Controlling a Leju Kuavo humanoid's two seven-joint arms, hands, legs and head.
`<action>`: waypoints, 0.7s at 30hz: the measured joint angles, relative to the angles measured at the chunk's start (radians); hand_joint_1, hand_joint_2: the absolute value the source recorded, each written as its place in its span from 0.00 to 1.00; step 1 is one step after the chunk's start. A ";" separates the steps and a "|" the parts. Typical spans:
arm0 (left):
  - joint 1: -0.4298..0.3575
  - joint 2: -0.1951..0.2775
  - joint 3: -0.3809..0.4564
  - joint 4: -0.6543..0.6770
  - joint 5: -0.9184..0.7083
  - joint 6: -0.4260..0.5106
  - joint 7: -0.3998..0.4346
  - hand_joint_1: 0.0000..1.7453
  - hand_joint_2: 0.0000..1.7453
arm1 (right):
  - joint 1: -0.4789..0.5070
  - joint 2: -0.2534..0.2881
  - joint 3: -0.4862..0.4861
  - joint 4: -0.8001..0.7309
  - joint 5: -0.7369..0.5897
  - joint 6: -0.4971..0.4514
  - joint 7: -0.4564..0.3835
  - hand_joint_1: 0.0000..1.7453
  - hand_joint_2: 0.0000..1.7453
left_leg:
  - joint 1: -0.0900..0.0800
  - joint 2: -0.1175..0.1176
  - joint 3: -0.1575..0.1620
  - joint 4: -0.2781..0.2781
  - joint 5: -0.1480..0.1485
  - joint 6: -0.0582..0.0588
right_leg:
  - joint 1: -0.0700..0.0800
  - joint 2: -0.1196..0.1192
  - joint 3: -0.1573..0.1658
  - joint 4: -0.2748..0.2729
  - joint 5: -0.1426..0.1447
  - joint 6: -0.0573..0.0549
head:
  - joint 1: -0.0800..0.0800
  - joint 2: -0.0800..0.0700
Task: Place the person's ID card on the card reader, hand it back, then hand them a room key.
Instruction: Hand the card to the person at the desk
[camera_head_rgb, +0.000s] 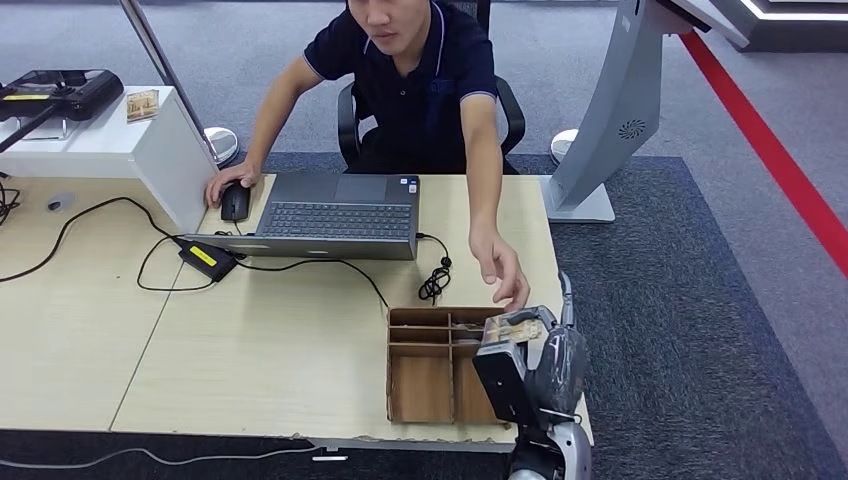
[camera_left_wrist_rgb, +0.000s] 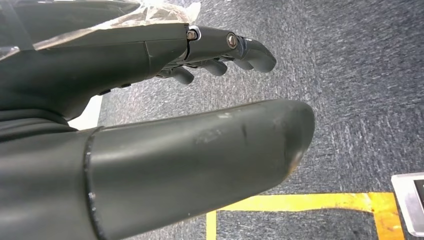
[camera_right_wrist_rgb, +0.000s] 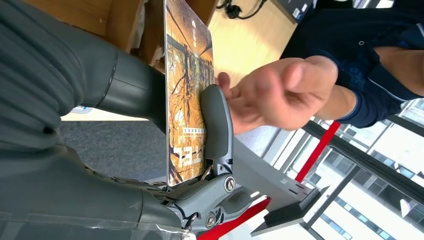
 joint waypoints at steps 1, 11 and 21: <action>0.000 0.000 -0.001 0.000 0.000 0.000 -0.002 0.00 0.00 | -0.002 0.003 0.002 0.000 -0.002 0.000 -0.001 1.00 1.00 | 0.000 0.000 0.000 0.000 0.000 0.000 | 0.000 0.000 0.000 0.000 0.000 0.000 | 0.000 0.000; 0.000 0.000 -0.007 0.000 0.000 0.000 -0.005 0.00 0.00 | -0.010 0.014 0.017 0.000 -0.004 0.000 -0.001 1.00 1.00 | 0.000 0.000 0.000 0.000 0.000 0.000 | 0.000 0.000 0.000 0.000 0.000 0.000 | 0.000 0.000; 0.000 0.002 -0.007 0.000 0.002 -0.004 -0.006 0.00 0.00 | -0.008 0.014 0.021 -0.008 -0.002 0.000 0.009 0.00 1.00 | 0.000 0.000 0.000 0.000 0.000 0.000 | 0.000 0.000 0.000 0.000 0.000 0.000 | 0.000 0.000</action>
